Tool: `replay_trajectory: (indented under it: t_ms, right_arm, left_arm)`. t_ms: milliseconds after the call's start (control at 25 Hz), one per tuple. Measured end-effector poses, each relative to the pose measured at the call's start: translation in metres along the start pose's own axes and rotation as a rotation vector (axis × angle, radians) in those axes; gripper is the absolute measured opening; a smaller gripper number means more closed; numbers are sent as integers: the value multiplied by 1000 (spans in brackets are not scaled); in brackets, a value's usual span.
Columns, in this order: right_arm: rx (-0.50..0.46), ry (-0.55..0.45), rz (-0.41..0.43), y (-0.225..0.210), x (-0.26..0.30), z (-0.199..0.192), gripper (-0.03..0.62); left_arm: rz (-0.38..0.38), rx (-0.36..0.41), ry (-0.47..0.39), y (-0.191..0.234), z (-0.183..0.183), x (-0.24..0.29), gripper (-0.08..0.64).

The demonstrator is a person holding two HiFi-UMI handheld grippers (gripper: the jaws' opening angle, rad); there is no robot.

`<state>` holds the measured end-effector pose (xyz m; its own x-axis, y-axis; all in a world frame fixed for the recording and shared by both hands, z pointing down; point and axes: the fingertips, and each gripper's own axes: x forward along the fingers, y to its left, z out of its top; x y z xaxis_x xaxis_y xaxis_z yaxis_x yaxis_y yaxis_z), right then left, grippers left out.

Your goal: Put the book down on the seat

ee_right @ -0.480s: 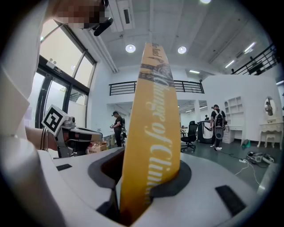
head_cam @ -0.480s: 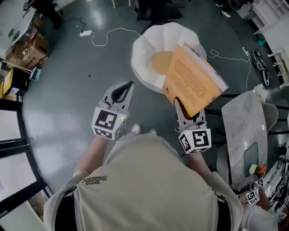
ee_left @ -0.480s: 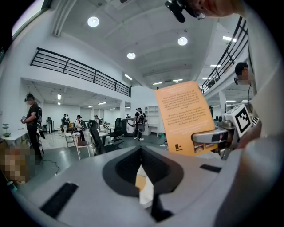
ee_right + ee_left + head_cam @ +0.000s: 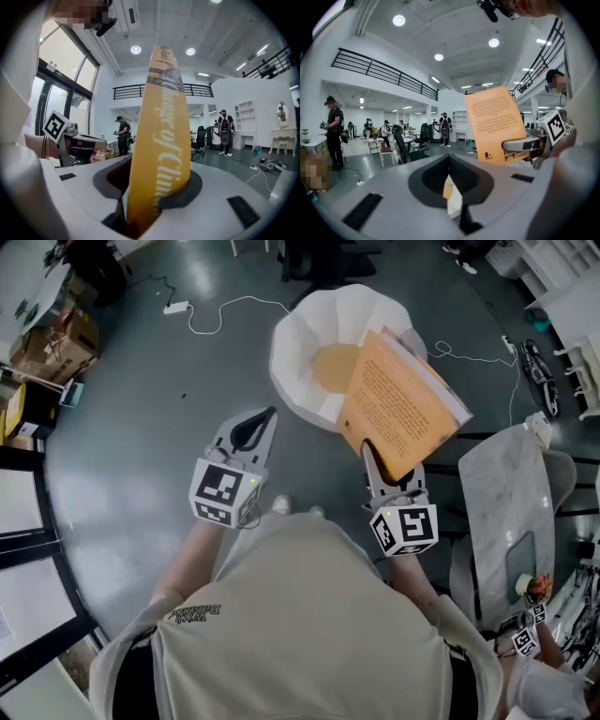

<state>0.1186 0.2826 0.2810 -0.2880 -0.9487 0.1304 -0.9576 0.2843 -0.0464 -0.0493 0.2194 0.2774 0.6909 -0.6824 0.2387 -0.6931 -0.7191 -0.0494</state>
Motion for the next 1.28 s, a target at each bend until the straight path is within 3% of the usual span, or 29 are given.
replay_trajectory:
  t_ms: [240, 480, 1280]
  right_arm:
    - [14, 21, -22, -6, -8, -4, 173]
    - [12, 35, 14, -6, -12, -8, 173]
    - [8, -10, 102, -44, -33, -7, 173]
  left_arm:
    - [-12, -4, 1, -7, -1, 1, 11]
    - [-7, -11, 15, -13, -6, 1, 11]
    - [121, -22, 14, -57, 3, 17, 11]
